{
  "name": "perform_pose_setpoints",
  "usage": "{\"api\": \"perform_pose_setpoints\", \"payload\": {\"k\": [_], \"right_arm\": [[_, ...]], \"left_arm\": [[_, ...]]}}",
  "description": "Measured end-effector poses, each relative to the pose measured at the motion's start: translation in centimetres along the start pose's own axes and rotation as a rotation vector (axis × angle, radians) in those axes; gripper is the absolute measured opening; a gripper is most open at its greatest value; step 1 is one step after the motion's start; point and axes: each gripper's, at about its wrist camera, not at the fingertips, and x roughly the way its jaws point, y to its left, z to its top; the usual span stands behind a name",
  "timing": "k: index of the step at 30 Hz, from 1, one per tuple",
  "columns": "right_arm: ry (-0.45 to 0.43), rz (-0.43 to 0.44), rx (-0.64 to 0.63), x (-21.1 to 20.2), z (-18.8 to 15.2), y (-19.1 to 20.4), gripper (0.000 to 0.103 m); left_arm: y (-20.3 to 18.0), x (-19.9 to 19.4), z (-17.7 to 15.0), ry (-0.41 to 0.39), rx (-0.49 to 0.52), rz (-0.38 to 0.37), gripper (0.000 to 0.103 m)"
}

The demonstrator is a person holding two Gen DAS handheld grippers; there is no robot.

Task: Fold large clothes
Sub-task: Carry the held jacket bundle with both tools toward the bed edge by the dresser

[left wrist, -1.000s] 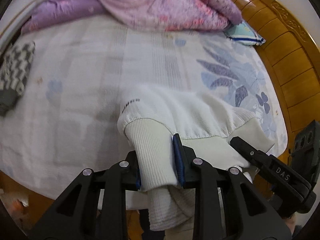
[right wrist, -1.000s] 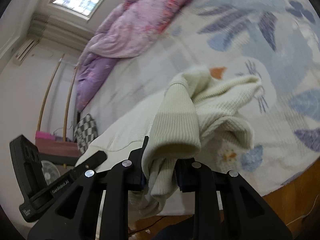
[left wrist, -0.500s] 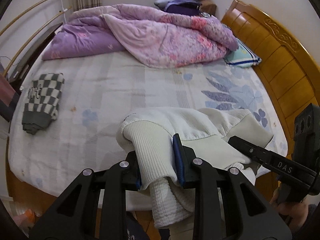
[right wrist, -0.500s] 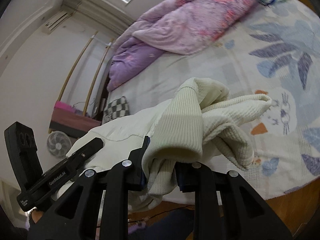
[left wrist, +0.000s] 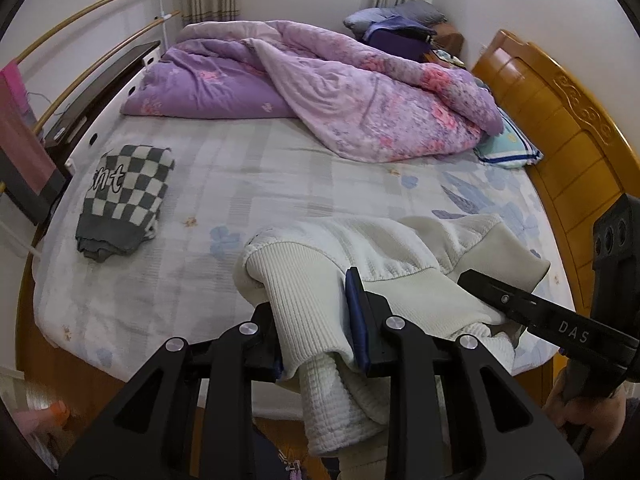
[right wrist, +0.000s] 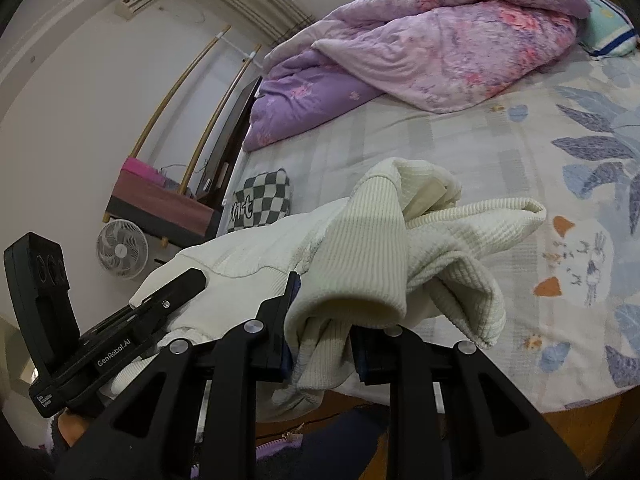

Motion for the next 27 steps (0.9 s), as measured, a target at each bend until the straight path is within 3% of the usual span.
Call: {"api": "perform_pose_setpoints", "payload": {"k": [9, 20, 27], "right_arm": [[0.026, -0.035, -0.026, 8.1, 2.7, 6.9, 0.021], [0.011, -0.076, 0.075, 21.6, 4.5, 20.4, 0.021], [-0.005, -0.068, 0.061, 28.7, 7.9, 27.9, 0.021]], "left_arm": [[9.7, 1.8, 3.0, 0.008, -0.046, -0.026, 0.025], [28.8, 2.8, 10.1, 0.044, 0.059, -0.082, 0.025], [39.0, 3.1, 14.3, 0.031, 0.030, -0.109, 0.025]]}}
